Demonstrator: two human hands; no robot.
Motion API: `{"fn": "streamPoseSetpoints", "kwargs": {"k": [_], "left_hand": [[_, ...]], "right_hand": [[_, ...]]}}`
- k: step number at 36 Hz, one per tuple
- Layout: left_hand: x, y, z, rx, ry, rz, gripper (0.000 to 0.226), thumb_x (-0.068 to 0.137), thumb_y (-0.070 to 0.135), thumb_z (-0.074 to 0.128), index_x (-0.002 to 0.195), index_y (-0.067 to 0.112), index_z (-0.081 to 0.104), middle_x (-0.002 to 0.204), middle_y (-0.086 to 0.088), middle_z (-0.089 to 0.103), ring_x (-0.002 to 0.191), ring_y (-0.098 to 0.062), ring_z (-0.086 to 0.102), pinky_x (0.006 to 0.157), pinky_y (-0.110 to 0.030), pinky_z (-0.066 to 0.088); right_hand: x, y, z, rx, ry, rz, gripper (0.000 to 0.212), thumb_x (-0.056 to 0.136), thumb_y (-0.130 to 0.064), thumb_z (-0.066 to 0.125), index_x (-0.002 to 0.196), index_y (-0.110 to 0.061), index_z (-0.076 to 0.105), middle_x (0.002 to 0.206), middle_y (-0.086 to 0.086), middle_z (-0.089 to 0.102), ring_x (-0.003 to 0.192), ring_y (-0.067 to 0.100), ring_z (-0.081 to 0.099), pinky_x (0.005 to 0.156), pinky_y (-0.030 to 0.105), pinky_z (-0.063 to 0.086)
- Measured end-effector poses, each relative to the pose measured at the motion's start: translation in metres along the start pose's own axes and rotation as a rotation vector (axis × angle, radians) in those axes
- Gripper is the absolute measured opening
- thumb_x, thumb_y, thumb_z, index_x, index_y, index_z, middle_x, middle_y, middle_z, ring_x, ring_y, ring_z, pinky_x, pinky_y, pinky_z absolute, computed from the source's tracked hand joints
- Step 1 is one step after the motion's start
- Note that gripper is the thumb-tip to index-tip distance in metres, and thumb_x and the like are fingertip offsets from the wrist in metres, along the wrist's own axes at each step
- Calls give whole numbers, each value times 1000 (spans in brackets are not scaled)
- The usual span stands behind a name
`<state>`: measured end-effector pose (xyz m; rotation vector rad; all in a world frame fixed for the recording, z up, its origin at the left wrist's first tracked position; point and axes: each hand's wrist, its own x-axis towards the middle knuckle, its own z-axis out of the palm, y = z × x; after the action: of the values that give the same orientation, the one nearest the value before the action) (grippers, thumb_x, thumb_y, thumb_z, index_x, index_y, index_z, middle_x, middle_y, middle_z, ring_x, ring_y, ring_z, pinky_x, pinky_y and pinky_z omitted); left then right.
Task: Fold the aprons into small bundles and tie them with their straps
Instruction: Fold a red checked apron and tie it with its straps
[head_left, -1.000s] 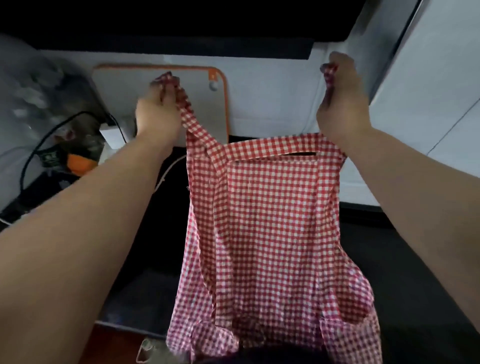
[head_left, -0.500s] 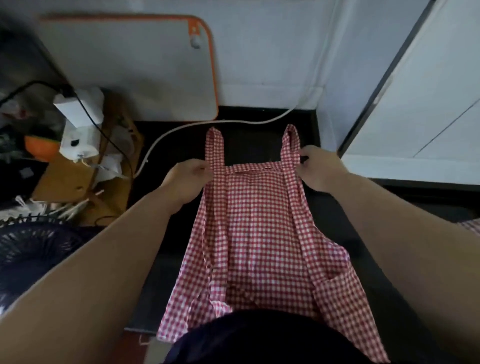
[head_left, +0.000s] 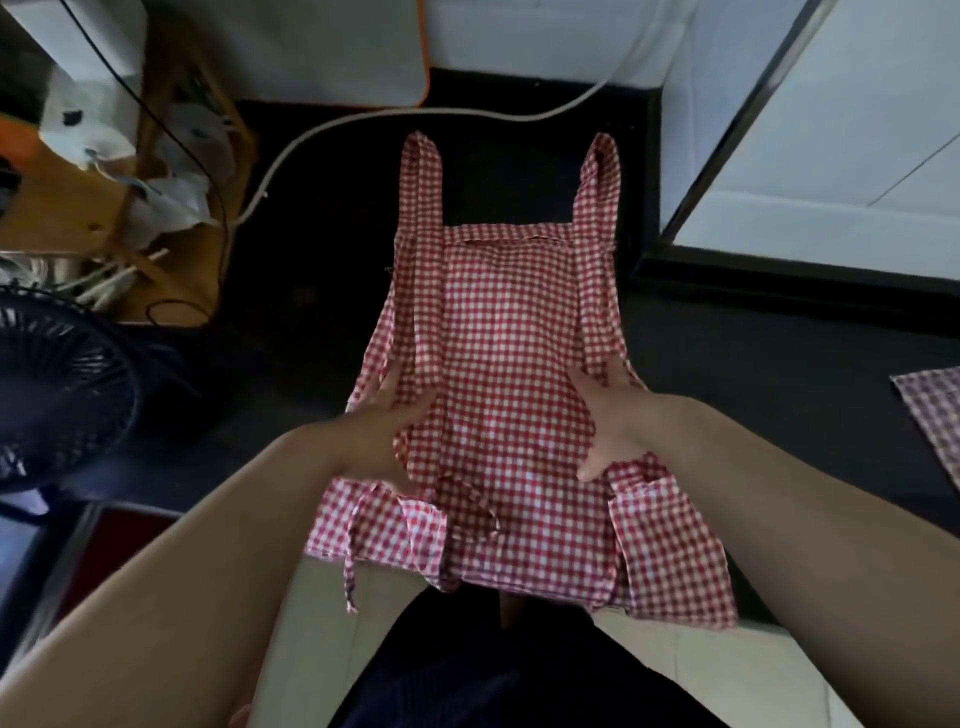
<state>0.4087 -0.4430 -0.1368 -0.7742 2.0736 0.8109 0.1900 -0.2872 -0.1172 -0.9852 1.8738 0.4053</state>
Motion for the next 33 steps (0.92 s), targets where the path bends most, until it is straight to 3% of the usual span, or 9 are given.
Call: {"fn": "streamPoseSetpoints", "kwargs": {"k": [5,11,14,16,21,24,27,30,33], "left_hand": [[17,-5,2,40,223,6,122,71,56,75,145,45,-21,150,-2,-41,142,-26,-31,119,-47,-6],[48,-15,-46,-18,377,-56,111,75,59,70,150,41,-10,156,-8,-30,145,-29,-23,120,-45,-6],[67,-12,-68,-4,684,-167,96,78,64,64,152,40,8,161,-6,-13,147,-31,-7,118,-50,6],[73,-4,-78,-6,867,-310,85,83,57,63,150,31,18,159,-12,2,142,-36,11,113,-51,18],[71,6,-72,-179,910,-305,59,94,37,57,140,11,31,140,-19,27,123,-38,36,96,-47,39],[62,10,-57,-310,849,-240,54,98,37,48,137,6,30,137,-21,38,118,-41,47,88,-45,42],[50,15,-44,-434,800,-183,72,90,48,56,139,7,24,140,-18,36,123,-37,45,92,-45,42],[40,22,-32,-397,700,-132,93,76,49,74,140,12,18,142,-11,22,133,-30,32,102,-48,39],[36,26,-23,-313,640,-148,81,77,34,75,136,14,23,138,-9,21,132,-27,29,101,-42,39]], "right_hand": [[25,10,-8,-51,158,-39,117,79,-40,75,149,-31,-19,155,8,-29,146,34,-6,120,45,11],[63,11,-53,43,519,-39,108,78,-41,75,150,-39,-4,158,10,-3,139,41,17,111,57,25],[73,-3,-75,-3,787,86,83,87,-34,64,149,-35,9,156,17,11,136,42,24,108,52,25],[76,-9,-83,-51,855,150,69,91,-40,56,147,-32,17,151,16,22,132,40,30,106,49,26],[61,-22,-70,42,1149,87,45,95,-40,47,124,-7,48,123,19,50,109,37,48,87,44,39],[50,-25,-49,275,929,83,45,94,-38,50,126,-7,41,121,15,53,106,34,54,77,38,41],[42,-20,-28,411,676,176,56,90,-37,57,132,-8,33,126,15,51,110,33,54,84,38,45],[38,-19,-15,490,681,211,50,93,-33,54,132,-7,35,126,15,53,111,31,55,91,38,45],[39,-15,-15,505,599,288,46,98,-27,44,137,-5,35,132,16,51,118,33,52,99,42,42]]}}
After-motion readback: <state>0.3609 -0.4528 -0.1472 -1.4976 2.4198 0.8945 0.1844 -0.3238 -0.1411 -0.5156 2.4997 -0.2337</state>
